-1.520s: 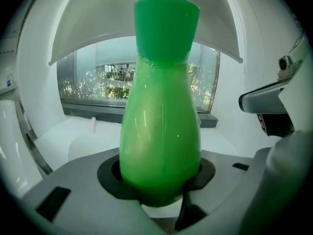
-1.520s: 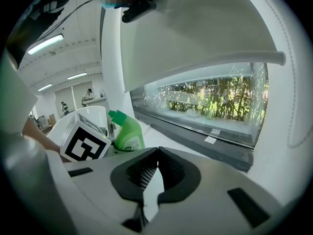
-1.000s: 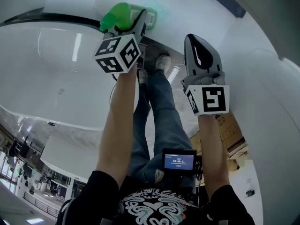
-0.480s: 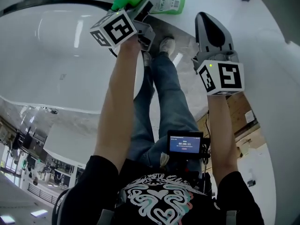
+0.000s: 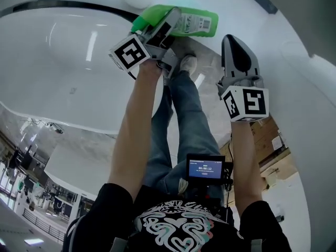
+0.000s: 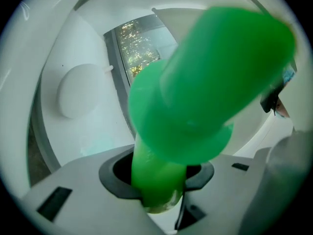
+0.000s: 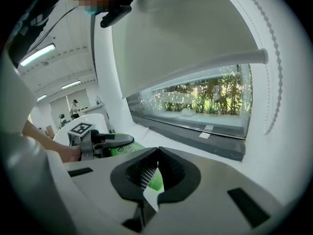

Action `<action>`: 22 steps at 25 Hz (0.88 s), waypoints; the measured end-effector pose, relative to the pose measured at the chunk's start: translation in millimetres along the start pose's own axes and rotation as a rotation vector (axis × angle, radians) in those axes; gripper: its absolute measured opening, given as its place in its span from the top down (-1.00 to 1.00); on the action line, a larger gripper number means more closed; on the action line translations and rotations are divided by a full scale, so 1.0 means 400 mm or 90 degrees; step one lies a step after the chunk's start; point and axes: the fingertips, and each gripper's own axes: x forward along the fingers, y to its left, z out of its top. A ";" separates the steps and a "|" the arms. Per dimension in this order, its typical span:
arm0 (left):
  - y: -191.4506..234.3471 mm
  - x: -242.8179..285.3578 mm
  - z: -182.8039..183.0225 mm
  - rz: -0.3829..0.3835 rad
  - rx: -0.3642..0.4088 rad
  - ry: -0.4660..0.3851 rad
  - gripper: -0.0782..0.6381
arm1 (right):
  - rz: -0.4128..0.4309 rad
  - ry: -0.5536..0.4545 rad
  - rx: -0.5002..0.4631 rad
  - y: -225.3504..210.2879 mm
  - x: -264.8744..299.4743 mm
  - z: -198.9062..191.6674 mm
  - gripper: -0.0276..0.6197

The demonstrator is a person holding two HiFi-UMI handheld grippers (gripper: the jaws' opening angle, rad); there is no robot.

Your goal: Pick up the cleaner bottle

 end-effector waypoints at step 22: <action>-0.330 -0.246 0.140 -0.092 -0.184 -0.118 0.26 | 0.015 -0.043 -0.022 0.156 -0.187 0.221 0.83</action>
